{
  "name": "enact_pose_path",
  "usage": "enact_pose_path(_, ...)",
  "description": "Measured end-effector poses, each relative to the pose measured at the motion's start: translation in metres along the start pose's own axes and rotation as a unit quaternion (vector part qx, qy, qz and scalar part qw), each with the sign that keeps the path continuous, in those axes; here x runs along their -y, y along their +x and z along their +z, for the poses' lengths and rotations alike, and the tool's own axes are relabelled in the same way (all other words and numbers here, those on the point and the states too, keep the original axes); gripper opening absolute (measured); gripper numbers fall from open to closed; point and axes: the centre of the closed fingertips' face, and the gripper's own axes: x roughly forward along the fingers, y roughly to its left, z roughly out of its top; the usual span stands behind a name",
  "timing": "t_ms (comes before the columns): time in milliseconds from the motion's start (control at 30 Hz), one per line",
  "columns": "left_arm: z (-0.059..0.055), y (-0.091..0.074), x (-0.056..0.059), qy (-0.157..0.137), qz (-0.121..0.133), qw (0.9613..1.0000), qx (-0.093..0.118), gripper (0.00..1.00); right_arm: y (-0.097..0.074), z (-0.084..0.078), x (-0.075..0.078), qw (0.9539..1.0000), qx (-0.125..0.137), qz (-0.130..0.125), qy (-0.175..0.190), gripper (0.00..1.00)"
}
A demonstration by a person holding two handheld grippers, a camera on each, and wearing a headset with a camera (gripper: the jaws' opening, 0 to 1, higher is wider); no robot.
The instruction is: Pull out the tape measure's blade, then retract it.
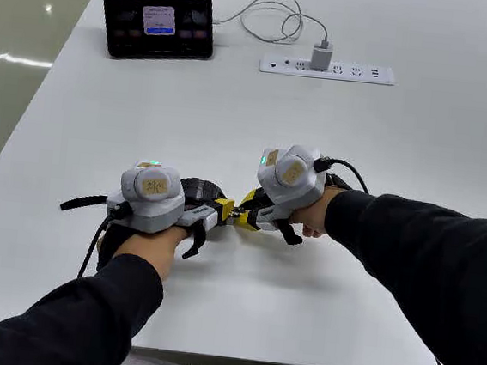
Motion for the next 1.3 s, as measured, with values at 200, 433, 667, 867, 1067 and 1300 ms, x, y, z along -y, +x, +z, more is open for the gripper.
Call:
enact_pose_path(200,0.0004,0.0002,-0.0002,-0.002,0.002,1.0000,0.001,0.59,0.0026,0.0021,-0.0005,1.0000,-0.003,0.001,0.000,0.11)
enact_pose_path(433,0.0008,-0.0001,-0.0003,-0.004,0.001,1.0000,0.002,0.60,0.0060,0.0048,-0.0006,1.0000,-0.002,0.002,0.000,0.11)
enact_pose_path(667,0.0005,0.0001,-0.0015,-0.006,0.003,1.0000,0.003,0.60,0.0084,0.0069,-0.0010,1.0000,0.001,0.003,-0.004,0.11)
enact_pose_path(867,0.0004,-0.0002,-0.0016,-0.006,0.003,1.0000,0.003,0.60,0.0097,0.0077,-0.0023,0.9998,-0.008,0.012,-0.012,0.11)
enact_pose_path(1067,0.0004,-0.0002,-0.0010,-0.004,0.003,1.0000,0.002,0.60,0.0085,0.0067,-0.0028,0.9998,-0.014,0.007,-0.011,0.12)
enact_pose_path(1300,0.0005,-0.0020,0.0002,-0.002,0.003,1.0000,0.002,0.60,0.0052,0.0046,-0.0026,0.9998,-0.014,0.006,-0.010,0.12)
